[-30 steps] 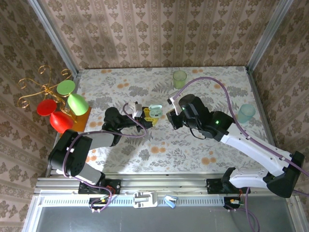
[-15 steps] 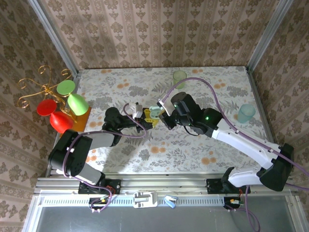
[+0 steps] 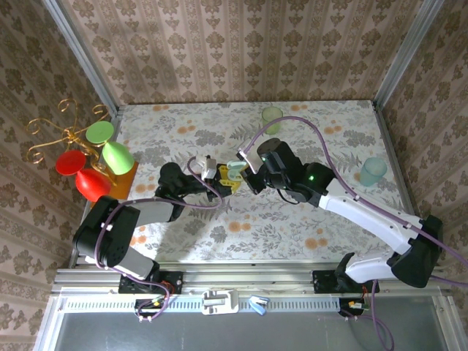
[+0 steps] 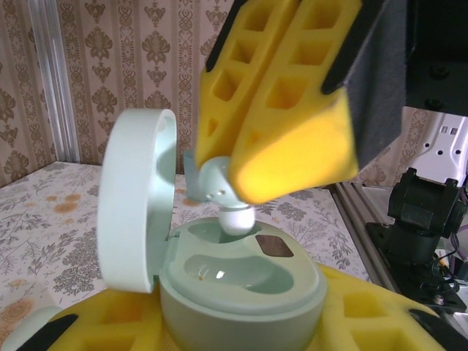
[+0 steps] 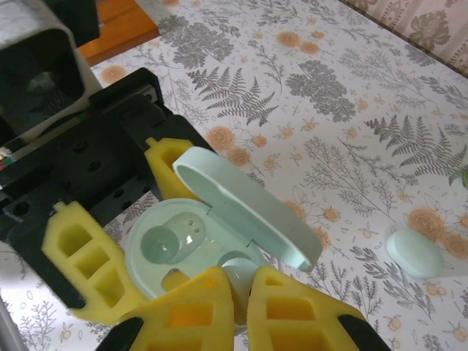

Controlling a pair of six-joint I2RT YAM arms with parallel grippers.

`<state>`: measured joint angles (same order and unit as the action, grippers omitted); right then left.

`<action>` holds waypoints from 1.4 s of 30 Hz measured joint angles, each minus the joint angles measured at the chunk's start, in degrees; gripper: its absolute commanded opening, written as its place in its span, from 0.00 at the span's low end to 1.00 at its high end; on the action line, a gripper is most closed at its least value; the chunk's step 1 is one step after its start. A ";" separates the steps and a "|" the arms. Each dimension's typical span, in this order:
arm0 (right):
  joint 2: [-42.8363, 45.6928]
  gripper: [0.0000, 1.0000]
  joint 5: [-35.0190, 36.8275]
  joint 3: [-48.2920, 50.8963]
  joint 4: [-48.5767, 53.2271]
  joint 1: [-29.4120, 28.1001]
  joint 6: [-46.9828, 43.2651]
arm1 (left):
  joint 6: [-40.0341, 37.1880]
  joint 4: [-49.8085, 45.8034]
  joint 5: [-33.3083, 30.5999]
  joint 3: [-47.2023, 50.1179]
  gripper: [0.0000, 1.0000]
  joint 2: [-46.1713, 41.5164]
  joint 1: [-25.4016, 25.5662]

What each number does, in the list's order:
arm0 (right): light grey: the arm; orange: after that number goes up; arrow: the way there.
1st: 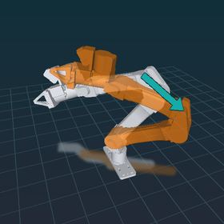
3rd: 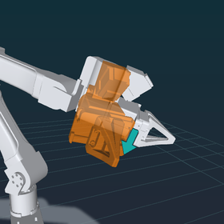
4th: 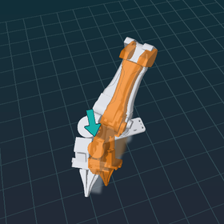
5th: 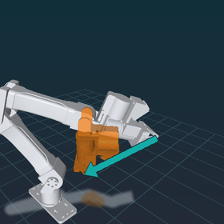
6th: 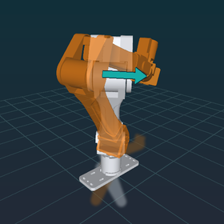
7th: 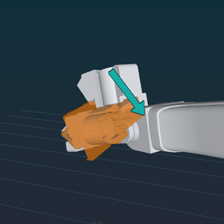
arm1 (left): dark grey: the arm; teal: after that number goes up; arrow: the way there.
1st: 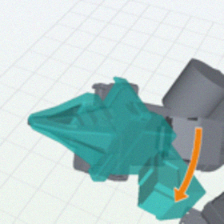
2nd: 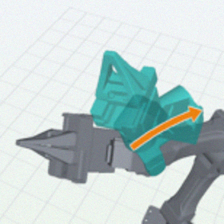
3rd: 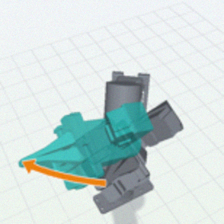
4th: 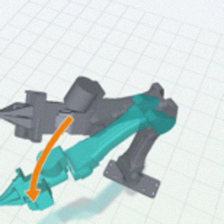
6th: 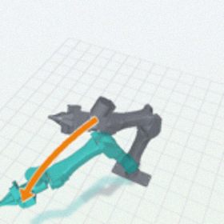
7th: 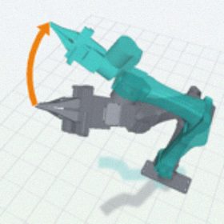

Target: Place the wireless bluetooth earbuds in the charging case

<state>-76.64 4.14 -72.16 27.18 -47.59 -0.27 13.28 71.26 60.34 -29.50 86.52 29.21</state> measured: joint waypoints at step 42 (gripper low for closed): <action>-2.23 0.15 1.16 -3.04 3.30 -0.31 -2.93 | 0.00 -0.02 -0.09 -0.04 0.30 0.00 -0.04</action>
<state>-78.87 5.30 -75.20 30.48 -47.90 -3.20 13.28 71.24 60.25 -29.54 86.52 29.17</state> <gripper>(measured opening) 0.163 0.361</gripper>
